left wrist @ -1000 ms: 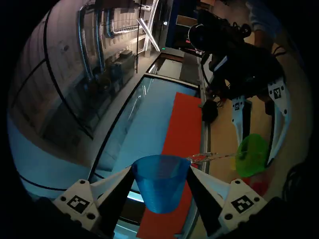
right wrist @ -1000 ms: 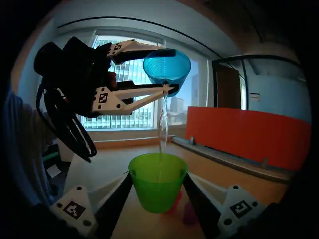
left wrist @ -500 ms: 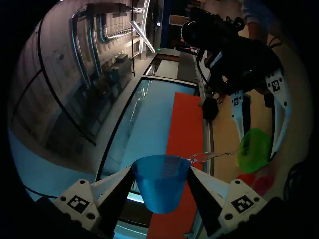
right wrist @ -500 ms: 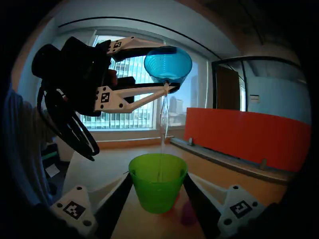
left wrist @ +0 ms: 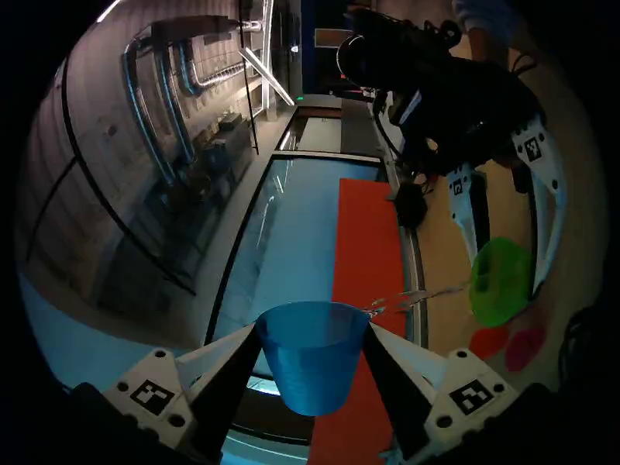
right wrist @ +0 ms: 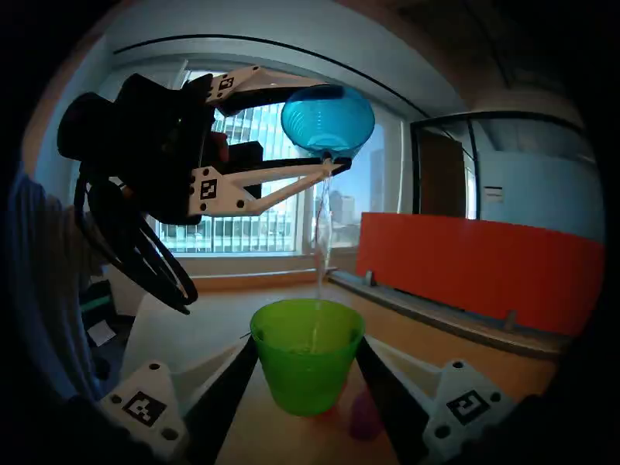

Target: Pour water

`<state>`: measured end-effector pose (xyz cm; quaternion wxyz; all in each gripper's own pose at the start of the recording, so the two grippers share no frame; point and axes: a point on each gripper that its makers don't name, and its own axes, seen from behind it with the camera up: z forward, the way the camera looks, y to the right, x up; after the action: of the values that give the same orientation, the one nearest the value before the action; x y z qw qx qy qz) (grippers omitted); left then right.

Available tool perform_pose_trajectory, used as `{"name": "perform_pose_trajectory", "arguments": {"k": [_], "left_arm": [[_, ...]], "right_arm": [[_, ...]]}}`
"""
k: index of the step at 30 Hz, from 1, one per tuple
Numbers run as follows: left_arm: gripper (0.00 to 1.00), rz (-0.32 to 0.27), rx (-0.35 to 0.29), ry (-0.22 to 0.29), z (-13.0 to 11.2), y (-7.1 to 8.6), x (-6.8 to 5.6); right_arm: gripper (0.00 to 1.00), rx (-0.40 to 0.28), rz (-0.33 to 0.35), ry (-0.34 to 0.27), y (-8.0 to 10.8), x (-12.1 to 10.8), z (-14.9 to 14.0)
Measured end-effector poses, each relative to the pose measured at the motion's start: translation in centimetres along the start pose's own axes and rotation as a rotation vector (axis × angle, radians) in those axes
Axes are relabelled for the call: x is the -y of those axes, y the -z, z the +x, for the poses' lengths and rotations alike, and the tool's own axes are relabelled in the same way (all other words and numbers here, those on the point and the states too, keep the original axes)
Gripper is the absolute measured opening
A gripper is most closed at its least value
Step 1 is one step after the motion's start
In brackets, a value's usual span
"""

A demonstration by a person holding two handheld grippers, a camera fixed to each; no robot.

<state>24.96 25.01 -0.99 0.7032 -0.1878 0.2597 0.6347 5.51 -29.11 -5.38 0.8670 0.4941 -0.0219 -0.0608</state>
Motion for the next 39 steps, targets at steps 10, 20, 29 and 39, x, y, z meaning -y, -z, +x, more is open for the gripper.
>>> {"name": "perform_pose_trajectory", "arguments": {"k": [10, 20, 29, 39], "left_arm": [[0.87, 0.0, -0.013, -0.058, 0.7, 0.1, -0.1], [0.87, 0.004, -0.028, -0.131, 1.7, 0.2, -0.1], [0.87, 0.009, -0.035, -0.191, 2.0, 0.1, -0.3], [0.87, 0.015, -0.051, -0.251, 2.9, 0.0, -0.2]], "right_arm": [[0.89, -0.004, -0.005, 0.002, 0.2, -0.2, 0.1], [0.89, -0.009, -0.008, 0.006, 0.2, -0.3, 0.4], [0.89, -0.011, -0.01, 0.005, 0.3, -0.5, 0.3], [0.89, -0.018, -0.014, 0.007, 0.2, -0.7, 0.5]]}}
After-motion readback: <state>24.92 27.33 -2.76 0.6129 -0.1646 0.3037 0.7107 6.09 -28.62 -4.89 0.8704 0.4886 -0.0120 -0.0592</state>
